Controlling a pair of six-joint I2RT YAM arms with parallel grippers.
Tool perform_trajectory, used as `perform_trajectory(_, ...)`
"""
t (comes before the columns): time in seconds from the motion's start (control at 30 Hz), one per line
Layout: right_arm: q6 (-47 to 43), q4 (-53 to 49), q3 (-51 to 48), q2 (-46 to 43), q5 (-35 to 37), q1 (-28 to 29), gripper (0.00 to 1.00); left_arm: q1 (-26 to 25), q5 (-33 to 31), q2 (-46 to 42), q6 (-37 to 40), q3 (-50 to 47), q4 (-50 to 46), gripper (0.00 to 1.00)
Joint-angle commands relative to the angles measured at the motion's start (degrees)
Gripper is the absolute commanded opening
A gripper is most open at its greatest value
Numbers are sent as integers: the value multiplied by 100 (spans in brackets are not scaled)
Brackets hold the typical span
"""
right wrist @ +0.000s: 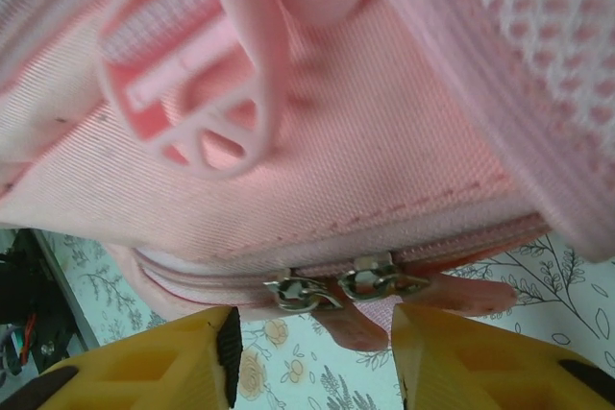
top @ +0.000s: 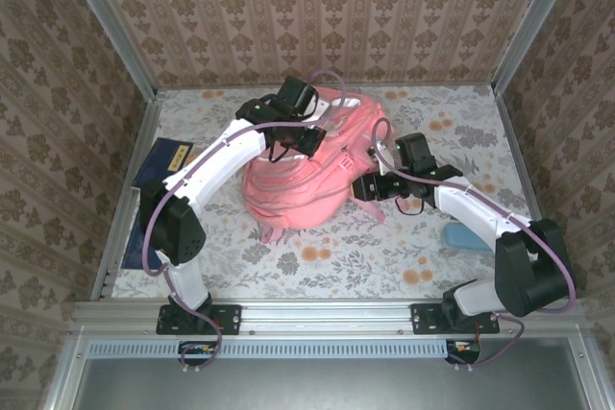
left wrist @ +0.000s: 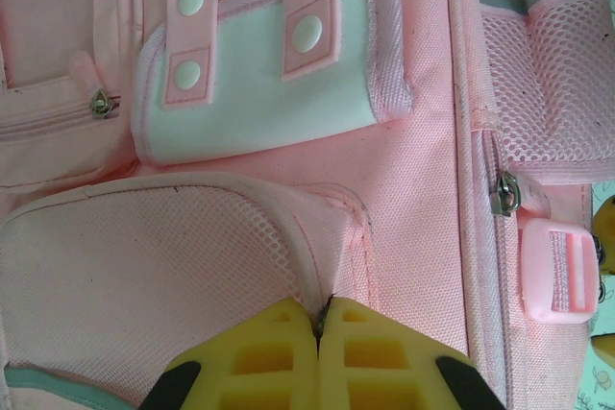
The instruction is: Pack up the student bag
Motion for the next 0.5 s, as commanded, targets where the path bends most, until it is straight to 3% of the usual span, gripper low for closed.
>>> perform_trajectory(0.0, -93, 83, -110, 14, 87, 40, 42, 71, -25, -369, -103, 118, 546, 0)
perform_trajectory(0.27, -157, 154, -6, 107, 143, 45, 45, 97, 111, -350, -122, 108, 537, 0)
perform_trajectory(0.47, -281, 204, 161, 221, 260, 102, 36, 105, 195, -336, -127, 108, 545, 0)
